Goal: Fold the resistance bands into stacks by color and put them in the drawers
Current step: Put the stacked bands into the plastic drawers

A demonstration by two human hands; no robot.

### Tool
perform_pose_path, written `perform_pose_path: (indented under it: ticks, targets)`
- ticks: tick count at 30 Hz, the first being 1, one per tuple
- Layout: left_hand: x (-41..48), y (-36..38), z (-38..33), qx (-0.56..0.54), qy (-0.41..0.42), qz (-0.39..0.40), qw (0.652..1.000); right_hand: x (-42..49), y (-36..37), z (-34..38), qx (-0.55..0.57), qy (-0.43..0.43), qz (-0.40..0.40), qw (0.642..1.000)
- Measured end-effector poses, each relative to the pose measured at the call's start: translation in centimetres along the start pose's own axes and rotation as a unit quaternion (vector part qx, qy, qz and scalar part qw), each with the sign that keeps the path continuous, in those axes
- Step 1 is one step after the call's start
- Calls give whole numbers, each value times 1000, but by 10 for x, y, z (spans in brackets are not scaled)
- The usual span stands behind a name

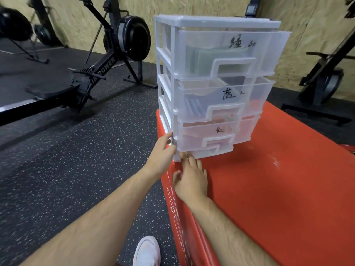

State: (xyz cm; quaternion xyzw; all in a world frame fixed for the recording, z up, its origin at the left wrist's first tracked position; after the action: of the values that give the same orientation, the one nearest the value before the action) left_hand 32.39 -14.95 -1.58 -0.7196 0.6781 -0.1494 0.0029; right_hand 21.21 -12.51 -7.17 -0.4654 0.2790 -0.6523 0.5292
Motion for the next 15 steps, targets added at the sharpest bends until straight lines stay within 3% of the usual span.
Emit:
perform_pose_path:
  ticks: [5, 15]
  targets:
    - [9, -6, 9, -5, 19, 11, 1000, -19, -31, -3, 77, -69, -189, 977]
    - [24, -4, -17, 10, 49, -116, 992, 19, -49, 20, -11, -33, -72, 997]
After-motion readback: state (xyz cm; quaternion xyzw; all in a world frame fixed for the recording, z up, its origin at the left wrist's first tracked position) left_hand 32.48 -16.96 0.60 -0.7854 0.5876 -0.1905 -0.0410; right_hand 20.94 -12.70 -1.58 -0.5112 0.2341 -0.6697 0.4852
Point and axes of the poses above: each hand's wrist, its own x-axis towards the middle knuckle, its own y-axis out of the palm, z = x × y, the point moved 2 cm from there along x, towards the middle knuckle, and after that the axes turned 5 degrees about y, right-handed, at the moved point
